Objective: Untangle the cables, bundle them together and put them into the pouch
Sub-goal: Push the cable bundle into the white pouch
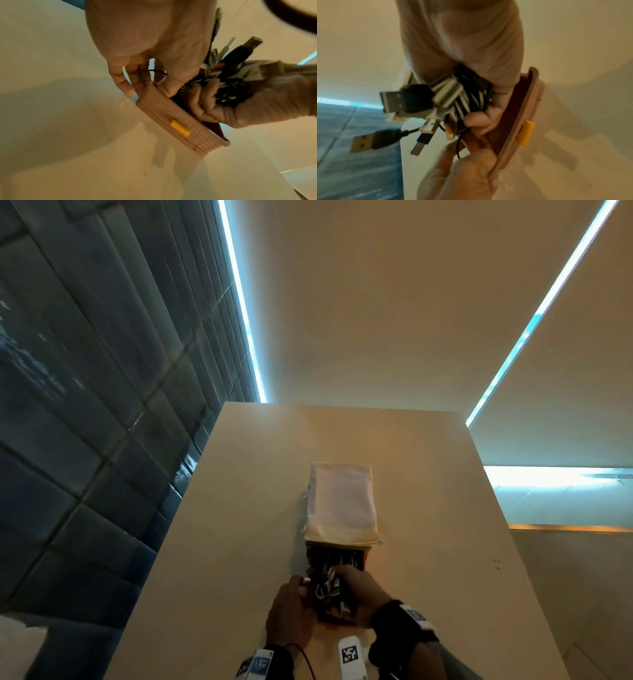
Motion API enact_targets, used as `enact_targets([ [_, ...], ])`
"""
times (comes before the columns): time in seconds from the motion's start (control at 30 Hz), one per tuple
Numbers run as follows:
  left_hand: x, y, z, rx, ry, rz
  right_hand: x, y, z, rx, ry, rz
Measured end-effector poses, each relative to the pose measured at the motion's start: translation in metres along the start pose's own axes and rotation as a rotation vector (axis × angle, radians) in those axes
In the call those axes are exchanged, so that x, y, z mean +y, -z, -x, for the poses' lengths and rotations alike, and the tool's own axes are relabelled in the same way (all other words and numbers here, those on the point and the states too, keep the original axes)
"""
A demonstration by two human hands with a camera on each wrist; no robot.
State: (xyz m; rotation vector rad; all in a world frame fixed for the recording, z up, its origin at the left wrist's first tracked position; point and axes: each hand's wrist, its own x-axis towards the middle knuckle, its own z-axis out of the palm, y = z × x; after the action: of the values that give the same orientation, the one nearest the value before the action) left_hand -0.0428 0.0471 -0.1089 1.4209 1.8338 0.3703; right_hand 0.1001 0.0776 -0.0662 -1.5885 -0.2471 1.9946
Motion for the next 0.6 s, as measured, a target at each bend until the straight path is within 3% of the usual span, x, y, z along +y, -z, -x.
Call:
enact_targets([
  [0.1, -0.001, 0.002, 0.001, 0.011, -0.021, 0.043, 0.002, -0.008, -0.008, 0.217, 0.124, 0.147],
  [0.23, 0.001, 0.004, 0.001, -0.035, -0.045, 0.070, 0.010, -0.012, -0.014, 0.302, 0.253, 0.297],
  [0.4, -0.002, 0.005, 0.004, 0.080, -0.116, -0.035, 0.012, -0.009, -0.017, 0.267, 0.527, 0.541],
  [0.5, -0.001, 0.005, 0.010, 0.133, -0.133, -0.050, 0.018, 0.002, -0.035, 0.259, 0.473, 0.654],
  [0.6, -0.001, 0.002, 0.013, 0.149, -0.151, -0.126, 0.004, -0.004, -0.002, 0.185, 0.432, 0.730],
])
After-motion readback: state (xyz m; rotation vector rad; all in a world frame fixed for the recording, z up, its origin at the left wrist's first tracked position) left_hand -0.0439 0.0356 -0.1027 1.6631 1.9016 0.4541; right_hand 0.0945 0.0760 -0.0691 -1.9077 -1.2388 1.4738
